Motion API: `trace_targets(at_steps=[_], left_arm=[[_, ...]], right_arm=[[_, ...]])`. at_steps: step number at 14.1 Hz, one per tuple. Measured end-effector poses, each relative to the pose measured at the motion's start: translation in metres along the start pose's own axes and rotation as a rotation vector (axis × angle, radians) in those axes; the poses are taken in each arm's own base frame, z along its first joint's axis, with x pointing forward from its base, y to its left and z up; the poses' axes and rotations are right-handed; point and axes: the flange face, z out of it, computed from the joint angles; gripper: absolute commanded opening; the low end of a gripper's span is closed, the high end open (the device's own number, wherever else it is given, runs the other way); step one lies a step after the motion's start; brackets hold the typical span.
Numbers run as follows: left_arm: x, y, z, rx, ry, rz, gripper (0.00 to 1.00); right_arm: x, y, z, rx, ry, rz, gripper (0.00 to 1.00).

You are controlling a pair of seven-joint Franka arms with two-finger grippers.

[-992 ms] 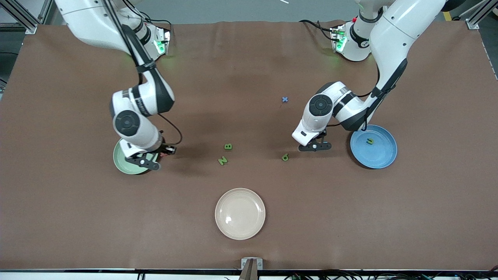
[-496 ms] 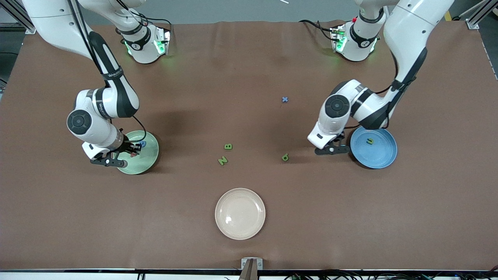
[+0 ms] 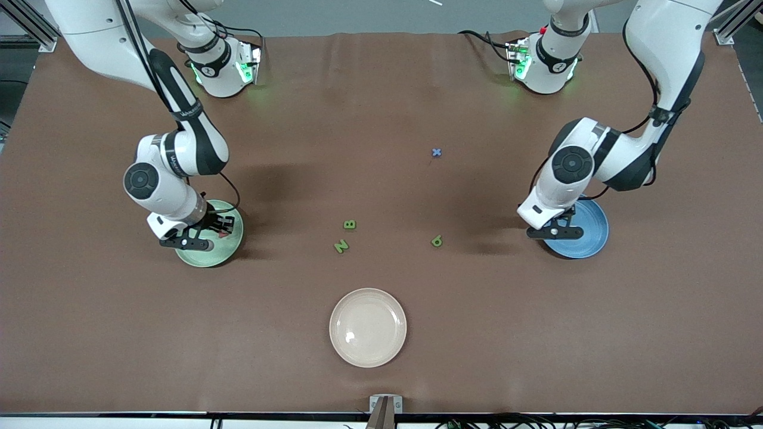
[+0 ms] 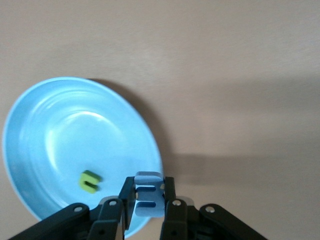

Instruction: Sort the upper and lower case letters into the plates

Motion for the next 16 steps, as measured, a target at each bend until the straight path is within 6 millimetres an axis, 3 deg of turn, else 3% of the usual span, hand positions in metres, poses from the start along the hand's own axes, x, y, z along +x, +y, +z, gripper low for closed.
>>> trace_targets(at_steps=[5, 9, 12, 16], left_arm=[[0.002, -0.058, 0.013, -0.016, -0.003, 0.029, 0.06], [-0.006, -0.112, 0.036, -0.073, 0.05, 0.043, 0.06], [-0.017, -0.129, 0.05, -0.098, 0.064, 0.034, 0.06], [-0.019, -0.124, 0.061, -0.126, 0.075, 0.038, 0.06]], right_arm=[[0.004, -0.002, -0.005, 0.0, -0.016, 0.0, 1.0], [0.023, -0.026, -0.038, -0.003, -0.067, 0.022, 1.0], [0.013, -0.093, -0.046, 0.003, -0.028, 0.1, 1.0], [-0.017, -0.203, -0.03, 0.013, -0.002, 0.212, 1.0]])
